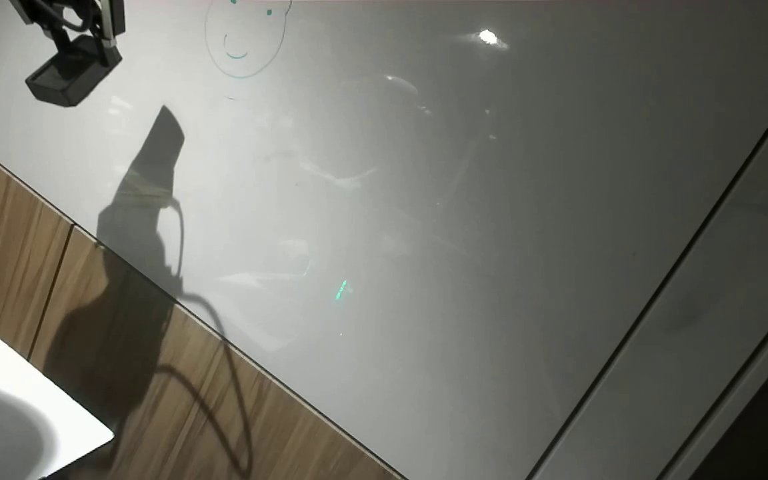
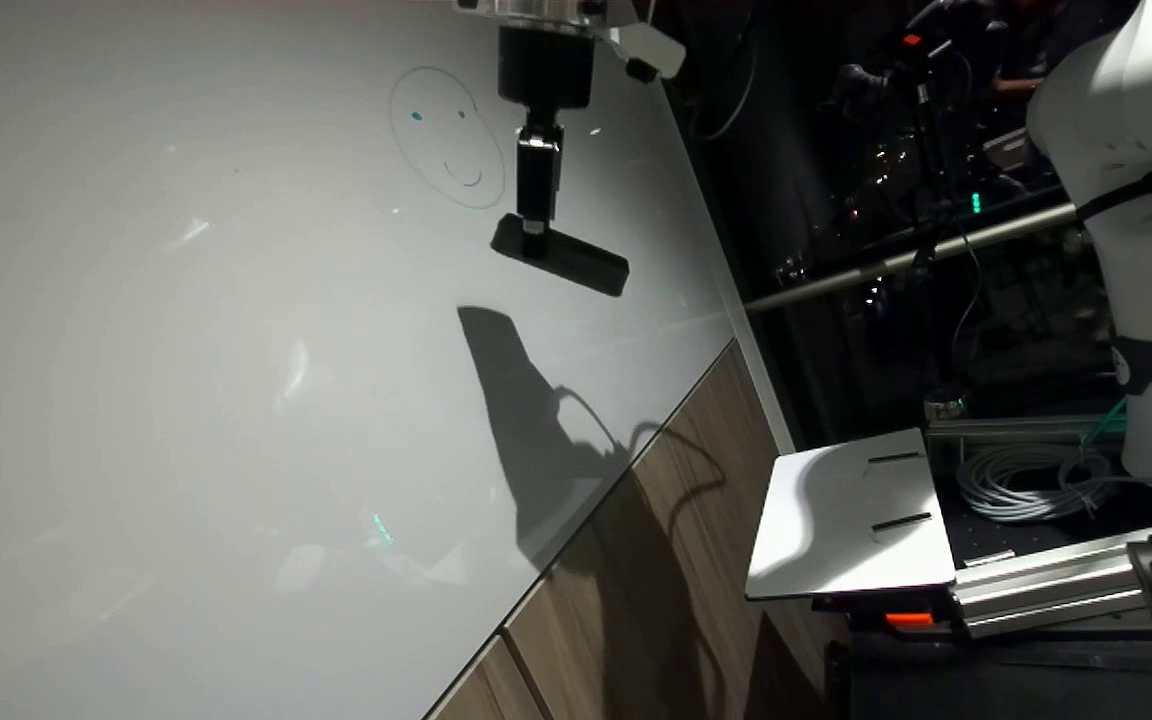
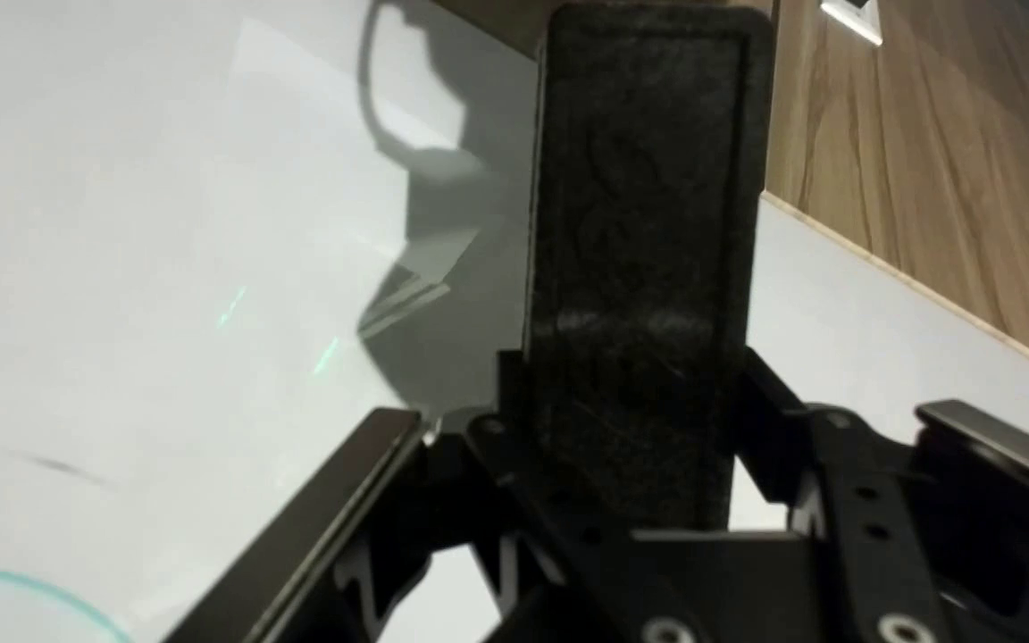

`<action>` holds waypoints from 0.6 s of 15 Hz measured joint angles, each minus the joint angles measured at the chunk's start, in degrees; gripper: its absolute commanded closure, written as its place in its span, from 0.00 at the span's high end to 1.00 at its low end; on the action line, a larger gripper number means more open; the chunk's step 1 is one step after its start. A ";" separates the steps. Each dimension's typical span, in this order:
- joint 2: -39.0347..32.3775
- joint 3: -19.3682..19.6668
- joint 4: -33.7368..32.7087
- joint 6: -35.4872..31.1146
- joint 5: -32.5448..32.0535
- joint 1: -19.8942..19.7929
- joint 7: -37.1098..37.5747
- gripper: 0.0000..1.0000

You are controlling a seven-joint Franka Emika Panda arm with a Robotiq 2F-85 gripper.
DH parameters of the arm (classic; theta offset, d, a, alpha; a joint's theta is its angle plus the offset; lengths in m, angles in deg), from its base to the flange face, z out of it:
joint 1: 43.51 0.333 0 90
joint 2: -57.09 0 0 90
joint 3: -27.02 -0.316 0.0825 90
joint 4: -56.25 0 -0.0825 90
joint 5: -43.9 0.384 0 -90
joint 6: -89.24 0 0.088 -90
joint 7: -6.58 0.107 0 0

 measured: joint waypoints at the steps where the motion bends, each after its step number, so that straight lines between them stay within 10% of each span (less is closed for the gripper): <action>1: 0.06 -0.21 -1.92 1.15 0.00 0.00 0.00 0.31; 9: -0.42 -1.42 -15.09 9.08 -0.98 -1.40 -0.05 0.31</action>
